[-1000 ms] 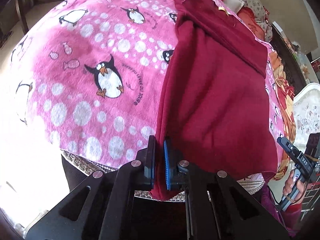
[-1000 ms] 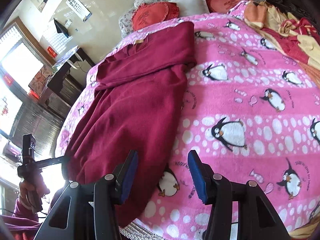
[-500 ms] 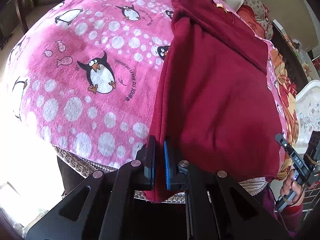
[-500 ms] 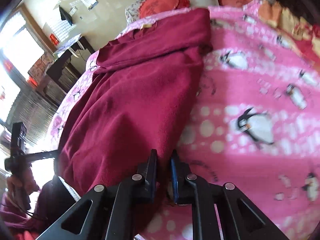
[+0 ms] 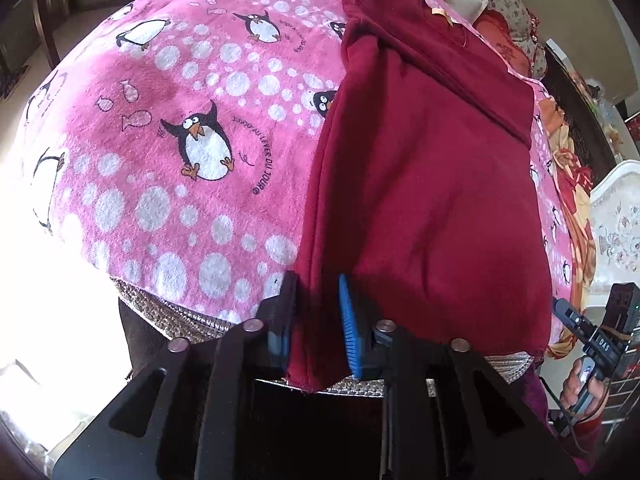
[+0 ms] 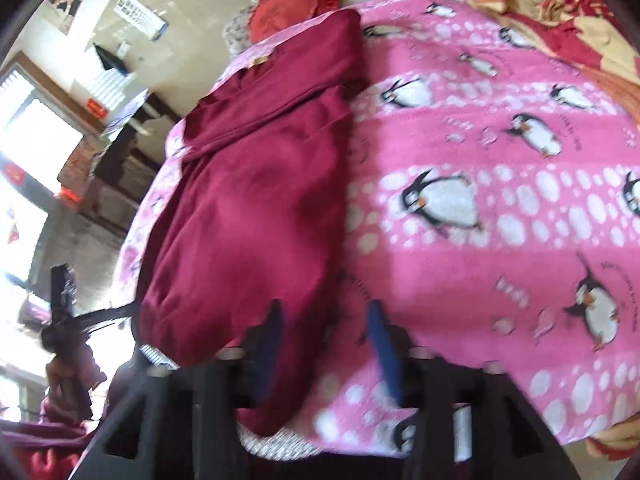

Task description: Fold small clothes

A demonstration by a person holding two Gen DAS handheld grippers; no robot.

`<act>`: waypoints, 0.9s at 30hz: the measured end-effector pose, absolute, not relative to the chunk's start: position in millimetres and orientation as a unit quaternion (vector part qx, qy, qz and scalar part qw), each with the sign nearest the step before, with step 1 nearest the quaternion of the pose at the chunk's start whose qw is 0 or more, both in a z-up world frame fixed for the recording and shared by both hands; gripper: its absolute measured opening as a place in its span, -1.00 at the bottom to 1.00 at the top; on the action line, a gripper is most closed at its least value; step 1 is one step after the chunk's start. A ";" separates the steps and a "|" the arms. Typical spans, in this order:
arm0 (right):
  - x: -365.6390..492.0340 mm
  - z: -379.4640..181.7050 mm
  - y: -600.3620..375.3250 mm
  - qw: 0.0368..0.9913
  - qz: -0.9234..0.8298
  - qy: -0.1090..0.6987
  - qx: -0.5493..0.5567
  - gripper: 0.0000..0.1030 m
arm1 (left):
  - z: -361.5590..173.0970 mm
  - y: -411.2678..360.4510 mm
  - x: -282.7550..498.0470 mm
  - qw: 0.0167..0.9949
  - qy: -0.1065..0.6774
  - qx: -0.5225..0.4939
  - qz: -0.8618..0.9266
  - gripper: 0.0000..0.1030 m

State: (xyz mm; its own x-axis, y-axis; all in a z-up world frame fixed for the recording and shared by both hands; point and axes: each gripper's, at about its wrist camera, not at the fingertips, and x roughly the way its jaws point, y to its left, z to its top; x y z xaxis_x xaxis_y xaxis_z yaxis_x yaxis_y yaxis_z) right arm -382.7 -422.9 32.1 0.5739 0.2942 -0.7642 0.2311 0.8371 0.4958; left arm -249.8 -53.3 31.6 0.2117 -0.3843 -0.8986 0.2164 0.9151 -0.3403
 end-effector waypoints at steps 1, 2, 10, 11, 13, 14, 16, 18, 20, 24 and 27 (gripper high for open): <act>-384.5 29.6 -416.8 0.837 0.028 0.467 0.284 0.03 | 32.7 -52.4 -251.7 0.775 0.595 -0.076 -0.197 -0.09; -385.8 27.1 -413.1 0.836 0.034 0.470 0.282 0.03 | 33.4 -51.5 -253.4 0.775 0.593 -0.083 -0.201 -0.02; -386.9 39.4 -356.8 0.874 0.053 0.459 0.151 -0.83 | 34.9 -56.1 -258.4 0.773 0.595 -0.077 -0.206 0.03; -389.9 42.9 -360.0 0.876 0.048 0.458 0.145 -0.83 | 36.2 -55.0 -259.1 0.775 0.592 -0.076 -0.206 0.03; -394.1 43.4 -368.4 0.874 0.027 0.466 0.137 -0.84 | 34.0 -53.3 -260.1 0.774 0.594 -0.078 -0.204 0.03; -395.1 40.9 -372.8 0.871 0.021 0.471 0.137 -0.84 | 30.4 -52.4 -260.0 0.770 0.599 -0.082 -0.203 0.03; -395.7 27.1 -380.0 0.860 0.014 0.486 0.151 -0.84 | 23.9 -52.0 -259.8 0.764 0.609 -0.085 -0.197 0.03; -395.1 21.8 -378.7 0.859 0.013 0.487 0.154 -0.84 | 23.5 -52.5 -262.0 0.764 0.609 -0.084 -0.194 0.03; -395.8 24.6 -379.0 0.861 0.019 0.483 0.159 -0.84 | 26.4 -54.1 -263.5 0.768 0.606 -0.078 -0.195 0.03; -393.7 24.6 -382.1 0.857 0.030 0.483 0.176 -0.81 | 23.0 -55.7 -262.5 0.767 0.608 -0.083 -0.189 0.10; -393.9 19.9 -385.8 0.853 0.031 0.484 0.194 -0.78 | 21.2 -58.8 -263.9 0.770 0.606 -0.081 -0.184 0.14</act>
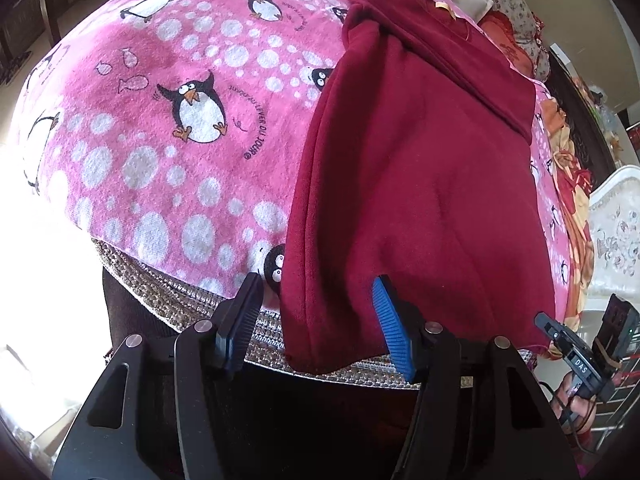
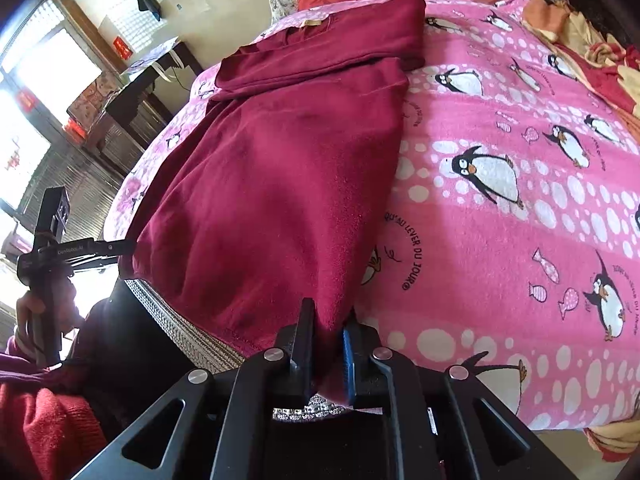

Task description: Fold small clothes

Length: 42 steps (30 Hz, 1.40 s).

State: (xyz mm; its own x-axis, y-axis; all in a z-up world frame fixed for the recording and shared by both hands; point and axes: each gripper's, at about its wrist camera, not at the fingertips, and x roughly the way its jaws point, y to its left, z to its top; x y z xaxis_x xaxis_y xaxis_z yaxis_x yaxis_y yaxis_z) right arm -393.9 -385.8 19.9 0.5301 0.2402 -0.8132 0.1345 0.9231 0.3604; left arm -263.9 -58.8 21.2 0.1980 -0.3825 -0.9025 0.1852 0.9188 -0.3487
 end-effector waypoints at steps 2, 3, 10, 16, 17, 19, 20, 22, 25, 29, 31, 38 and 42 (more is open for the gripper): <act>-395.6 18.7 -388.4 0.851 0.035 0.482 0.205 -0.71 | 20.8 -62.3 -264.3 0.770 0.606 -0.078 -0.186 0.22; -395.4 18.1 -388.8 0.850 0.037 0.482 0.209 -0.70 | 20.6 -63.8 -264.5 0.770 0.606 -0.074 -0.185 0.25; -391.1 16.6 -385.9 0.849 0.048 0.481 0.213 -0.44 | 18.1 -74.3 -265.5 0.775 0.608 -0.038 -0.170 0.26; -388.3 14.4 -385.0 0.850 0.054 0.473 0.224 -0.29 | 18.1 -81.3 -267.2 0.781 0.602 -0.013 -0.163 0.34; -388.2 14.0 -385.1 0.851 0.054 0.473 0.224 -0.29 | 17.9 -81.4 -266.9 0.781 0.602 -0.013 -0.165 0.36; -387.9 13.5 -385.0 0.852 0.050 0.468 0.227 -0.29 | 17.9 -83.0 -266.2 0.781 0.602 -0.010 -0.164 0.38; -387.6 13.0 -384.7 0.853 0.048 0.466 0.229 -0.29 | 18.2 -83.9 -265.9 0.781 0.602 -0.006 -0.163 0.39; -386.9 12.6 -384.2 0.856 0.047 0.463 0.224 -0.29 | 17.5 -87.5 -266.8 0.782 0.602 0.003 -0.162 0.40; -384.4 13.4 -379.6 0.861 0.050 0.463 0.204 -0.37 | 16.4 -92.3 -268.7 0.782 0.601 0.004 -0.165 0.40; -382.6 15.2 -379.0 0.864 0.057 0.457 0.202 -0.77 | 19.9 -89.5 -269.3 0.785 0.595 -0.001 -0.172 -0.31; -382.3 19.1 -380.4 0.866 0.070 0.445 0.217 -0.80 | 21.4 -88.8 -268.0 0.780 0.597 -0.010 -0.185 -0.60; -376.7 44.4 -382.6 0.876 0.093 0.413 0.232 -0.81 | 38.6 -101.6 -263.7 0.787 0.585 0.010 -0.195 -0.81; -374.8 55.9 -389.9 0.880 0.095 0.392 0.250 -0.81 | 53.4 -104.8 -260.2 0.800 0.565 0.010 -0.201 -0.83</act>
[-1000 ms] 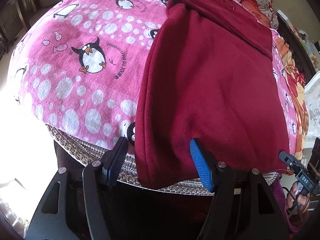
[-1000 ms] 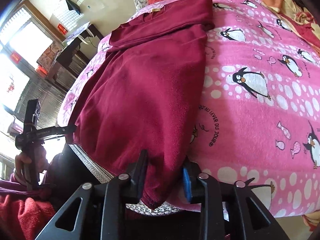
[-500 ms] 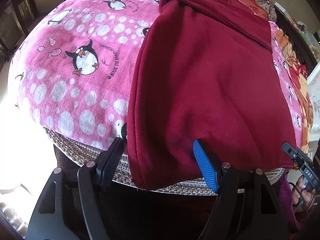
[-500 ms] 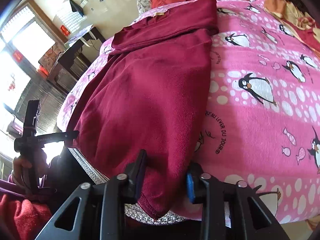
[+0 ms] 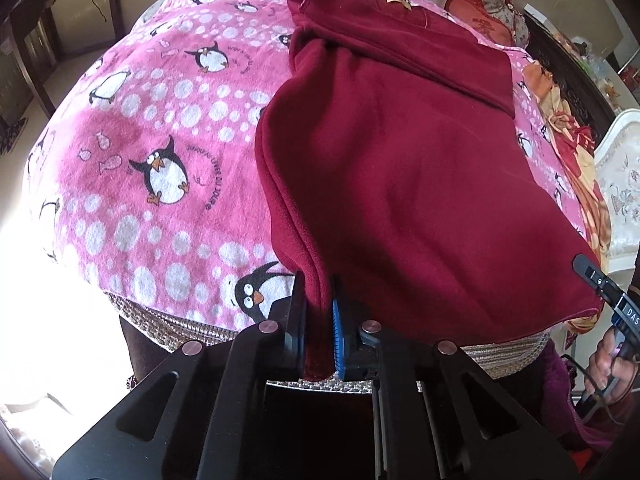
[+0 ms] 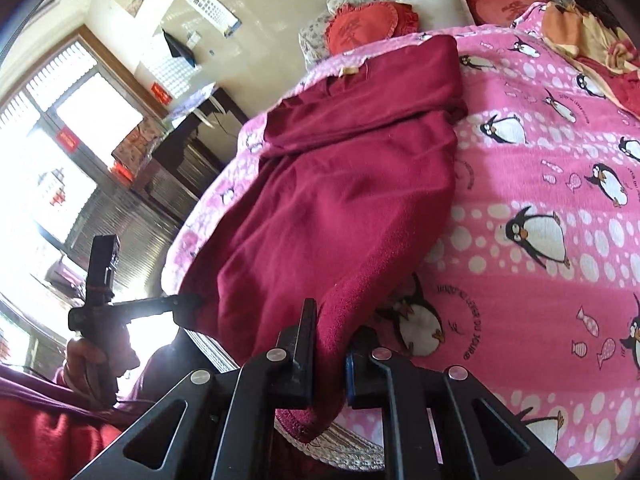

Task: Fold small clothes
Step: 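Lift the hem and fold it toward the collar with both tools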

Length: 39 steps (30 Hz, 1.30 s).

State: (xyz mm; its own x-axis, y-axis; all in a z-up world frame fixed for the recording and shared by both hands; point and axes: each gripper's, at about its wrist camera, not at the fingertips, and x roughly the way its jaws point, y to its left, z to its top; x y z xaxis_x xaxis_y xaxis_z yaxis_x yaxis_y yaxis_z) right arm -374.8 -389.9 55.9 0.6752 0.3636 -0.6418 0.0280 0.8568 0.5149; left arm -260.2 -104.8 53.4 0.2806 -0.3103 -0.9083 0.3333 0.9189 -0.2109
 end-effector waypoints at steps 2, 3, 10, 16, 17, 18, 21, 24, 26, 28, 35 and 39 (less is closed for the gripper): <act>-372.7 59.4 -390.0 0.882 0.095 0.387 0.251 -0.81 | 59.6 -105.7 -257.6 0.804 0.558 0.005 -0.206 -0.83; -371.8 60.9 -390.2 0.883 0.096 0.385 0.252 -0.81 | 62.0 -109.4 -254.8 0.806 0.555 0.003 -0.206 -0.83; -367.5 78.7 -392.7 0.892 0.101 0.360 0.256 -0.81 | 79.6 -107.7 -245.8 0.819 0.533 -0.006 -0.213 -0.85; -360.9 95.9 -403.2 0.902 0.093 0.332 0.258 -0.82 | 96.3 -112.7 -231.4 0.830 0.512 -0.008 -0.220 -0.85; -358.7 99.0 -405.6 0.904 0.092 0.328 0.259 -0.82 | 99.7 -113.8 -228.0 0.833 0.507 -0.009 -0.220 -0.85; -356.1 102.0 -408.3 0.906 0.090 0.324 0.258 -0.82 | 102.4 -114.6 -224.8 0.835 0.504 -0.010 -0.221 -0.85; -349.1 109.3 -417.3 0.909 0.084 0.316 0.259 -0.82 | 109.0 -117.3 -213.7 0.840 0.496 -0.015 -0.220 -0.85; -338.5 117.7 -426.9 0.913 0.075 0.307 0.258 -0.83 | 113.2 -121.5 -200.1 0.843 0.490 -0.020 -0.220 -0.85; -332.0 121.1 -431.2 0.915 0.070 0.304 0.257 -0.83 | 117.0 -125.4 -190.9 0.846 0.485 -0.022 -0.221 -0.85; -324.4 123.8 -436.3 0.916 0.061 0.302 0.256 -0.83 | 121.1 -129.1 -183.0 0.849 0.479 -0.024 -0.222 -0.85; -300.4 133.3 -448.0 0.922 0.035 0.298 0.245 -0.83 | 131.3 -139.7 -150.4 0.856 0.465 -0.033 -0.223 -0.85; -288.1 137.3 -453.0 0.925 0.026 0.295 0.239 -0.83 | 138.8 -141.7 -133.9 0.863 0.454 -0.037 -0.220 -0.85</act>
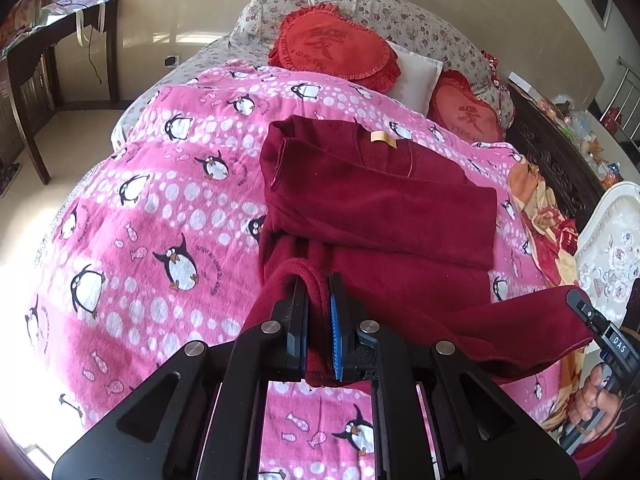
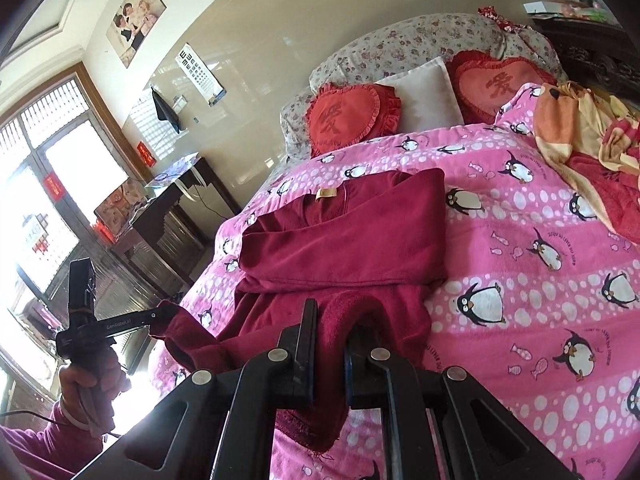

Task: Fold small clothes
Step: 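Lift the hem and fold it toward the collar with both tools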

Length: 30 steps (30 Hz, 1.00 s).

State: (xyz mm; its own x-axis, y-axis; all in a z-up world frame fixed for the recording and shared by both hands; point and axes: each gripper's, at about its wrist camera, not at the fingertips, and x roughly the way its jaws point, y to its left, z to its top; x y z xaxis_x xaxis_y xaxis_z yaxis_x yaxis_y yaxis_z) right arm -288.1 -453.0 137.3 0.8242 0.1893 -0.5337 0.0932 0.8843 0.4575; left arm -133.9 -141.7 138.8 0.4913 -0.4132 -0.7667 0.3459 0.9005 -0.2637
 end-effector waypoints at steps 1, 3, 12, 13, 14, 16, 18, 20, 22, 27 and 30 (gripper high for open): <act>-284.6 137.9 -454.6 0.925 0.023 0.296 0.238 -0.83 | 140.0 -141.9 -130.1 0.864 0.452 -0.038 -0.219 -0.85; -277.4 138.5 -457.4 0.925 0.016 0.296 0.236 -0.83 | 141.5 -142.7 -122.2 0.864 0.452 -0.040 -0.217 -0.85; -250.1 145.3 -458.4 0.930 -0.012 0.303 0.207 -0.83 | 147.3 -151.5 -98.0 0.867 0.449 -0.031 -0.212 -0.85; -247.3 146.2 -458.7 0.931 -0.013 0.303 0.204 -0.83 | 148.4 -152.5 -95.8 0.868 0.448 -0.030 -0.211 -0.85; -244.4 147.0 -459.6 0.931 -0.013 0.303 0.203 -0.83 | 149.8 -153.5 -92.8 0.869 0.446 -0.029 -0.211 -0.85; -240.0 148.1 -461.6 0.931 -0.015 0.303 0.201 -0.83 | 152.2 -155.1 -88.6 0.871 0.443 -0.029 -0.211 -0.85; -235.5 149.4 -464.4 0.932 -0.017 0.303 0.201 -0.83 | 154.9 -157.1 -83.5 0.873 0.439 -0.028 -0.211 -0.85; -230.2 150.3 -467.1 0.932 -0.018 0.304 0.199 -0.83 | 157.0 -159.9 -77.5 0.874 0.437 -0.028 -0.211 -0.85; -223.8 151.9 -470.4 0.932 -0.020 0.304 0.196 -0.83 | 159.7 -163.6 -69.6 0.876 0.434 -0.028 -0.210 -0.85; -208.3 156.9 -477.7 0.934 -0.026 0.300 0.192 -0.83 | 166.7 -176.2 -50.2 0.880 0.426 -0.022 -0.211 -0.85; -198.2 161.1 -484.6 0.935 -0.031 0.298 0.190 -0.83 | 170.1 -182.6 -38.5 0.880 0.423 -0.018 -0.215 -0.85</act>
State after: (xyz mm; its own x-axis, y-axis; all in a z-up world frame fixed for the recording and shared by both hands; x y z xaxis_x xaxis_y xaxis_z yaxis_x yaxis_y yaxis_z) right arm -198.2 -484.6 161.1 0.8207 0.0552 -0.5686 0.1709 0.9260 0.3365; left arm -38.5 -182.6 170.1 0.5500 -0.3930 -0.7369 0.3627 0.9072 -0.2131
